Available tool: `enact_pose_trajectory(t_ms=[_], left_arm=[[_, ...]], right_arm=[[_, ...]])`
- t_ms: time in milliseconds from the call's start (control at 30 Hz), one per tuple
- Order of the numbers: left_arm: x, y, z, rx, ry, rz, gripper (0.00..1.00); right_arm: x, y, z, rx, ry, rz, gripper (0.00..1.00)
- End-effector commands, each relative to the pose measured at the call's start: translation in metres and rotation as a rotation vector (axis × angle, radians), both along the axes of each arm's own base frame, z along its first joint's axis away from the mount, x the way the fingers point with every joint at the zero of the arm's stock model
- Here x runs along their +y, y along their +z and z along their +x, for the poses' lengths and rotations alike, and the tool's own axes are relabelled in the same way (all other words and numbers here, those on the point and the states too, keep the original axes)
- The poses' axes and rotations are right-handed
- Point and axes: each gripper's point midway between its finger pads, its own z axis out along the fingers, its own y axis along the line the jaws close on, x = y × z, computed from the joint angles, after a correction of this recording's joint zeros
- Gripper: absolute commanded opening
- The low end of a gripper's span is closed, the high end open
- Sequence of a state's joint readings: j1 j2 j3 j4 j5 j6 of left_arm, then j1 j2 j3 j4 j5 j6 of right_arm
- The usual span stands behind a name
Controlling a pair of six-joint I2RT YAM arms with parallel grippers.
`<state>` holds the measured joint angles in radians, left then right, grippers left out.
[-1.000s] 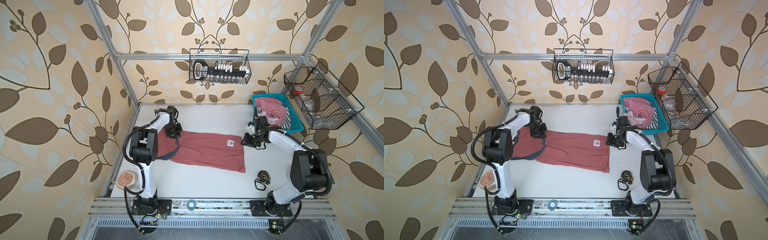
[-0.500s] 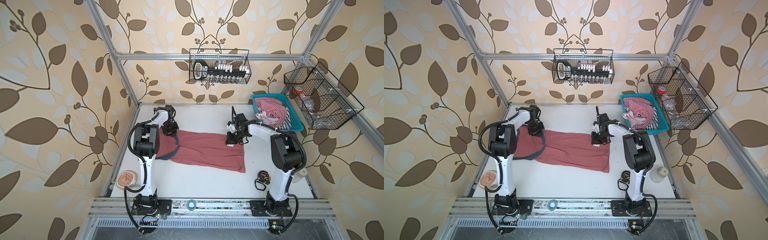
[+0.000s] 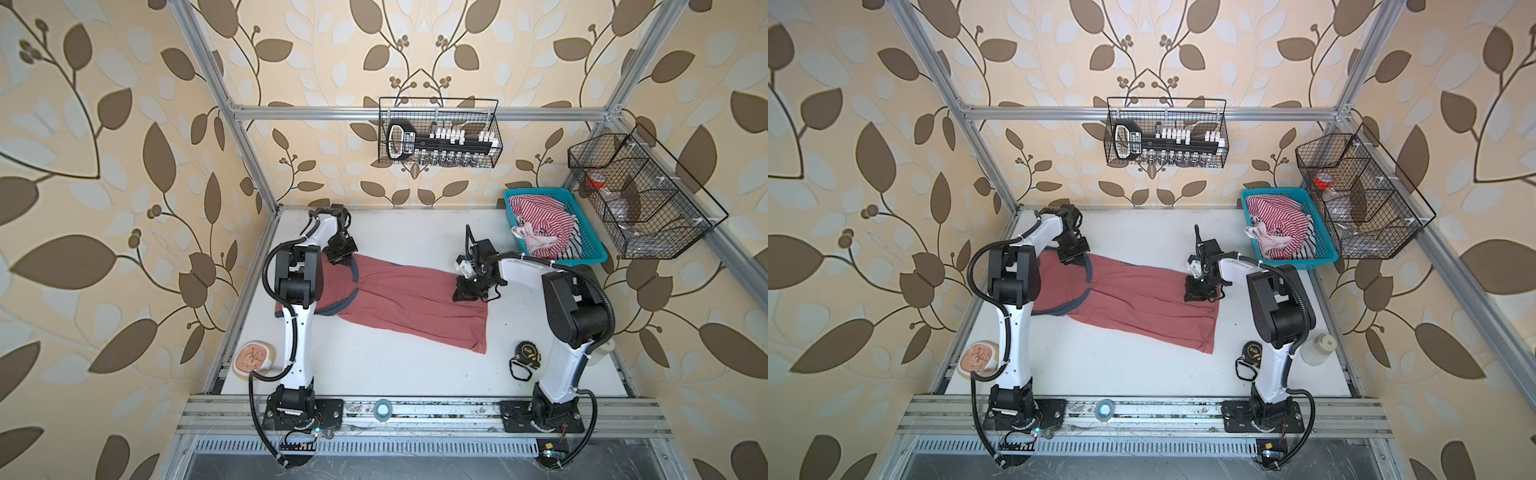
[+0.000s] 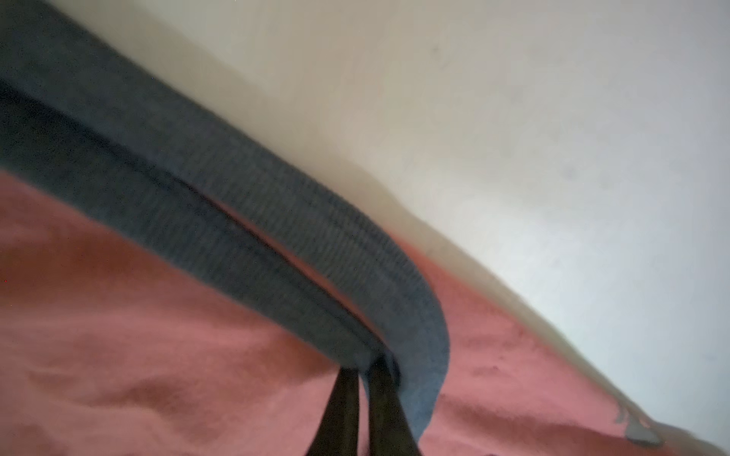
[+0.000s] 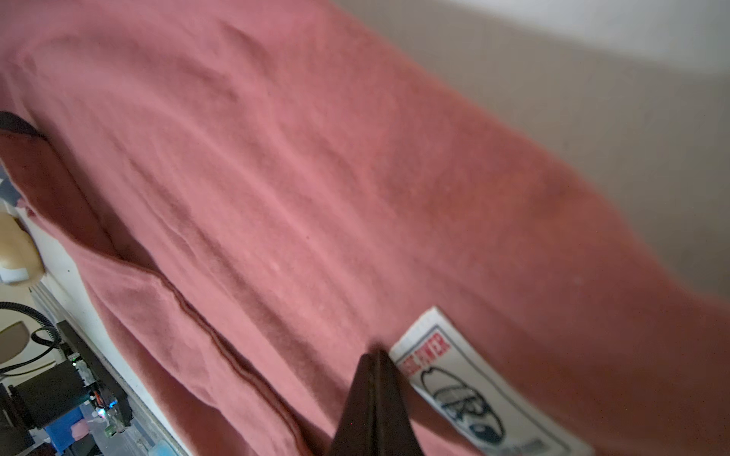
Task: Fold and stack tank tops
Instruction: Rotate the tank top at the center of the table.
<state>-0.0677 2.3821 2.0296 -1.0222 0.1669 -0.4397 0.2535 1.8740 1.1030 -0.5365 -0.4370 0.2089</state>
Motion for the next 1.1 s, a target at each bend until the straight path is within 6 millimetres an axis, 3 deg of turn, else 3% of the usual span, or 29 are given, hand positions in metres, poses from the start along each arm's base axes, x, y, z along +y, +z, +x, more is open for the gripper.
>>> enact_pose_trajectory(t_ms=[0, 300, 467, 600, 800, 1067], left_arm=[[-0.023, -0.023, 0.015, -0.013, -0.065, -0.047, 0.06], [-0.129, -0.031, 0.056, -0.136, -0.256, -0.237, 0.05], [-0.171, -0.033, 0.071, -0.209, -0.261, -0.345, 0.03], [-0.206, -0.020, 0.090, -0.311, -0.257, -0.452, 0.00], [-0.244, -0.004, 0.116, -0.433, -0.222, -0.543, 0.00], [-0.268, -0.007, 0.135, -0.483, -0.134, -0.679, 0.00]], right_arm=[[-0.021, -0.032, -0.058, 0.184, -0.019, -0.098, 0.00], [0.001, -0.031, -0.111, 0.240, -0.015, -0.101, 0.00], [0.010, -0.036, -0.137, 0.284, -0.017, -0.098, 0.00], [0.017, -0.036, -0.153, 0.303, -0.029, -0.083, 0.00], [0.043, -0.035, -0.174, 0.333, -0.015, -0.043, 0.00], [0.071, -0.034, -0.182, 0.326, -0.048, 0.015, 0.02]])
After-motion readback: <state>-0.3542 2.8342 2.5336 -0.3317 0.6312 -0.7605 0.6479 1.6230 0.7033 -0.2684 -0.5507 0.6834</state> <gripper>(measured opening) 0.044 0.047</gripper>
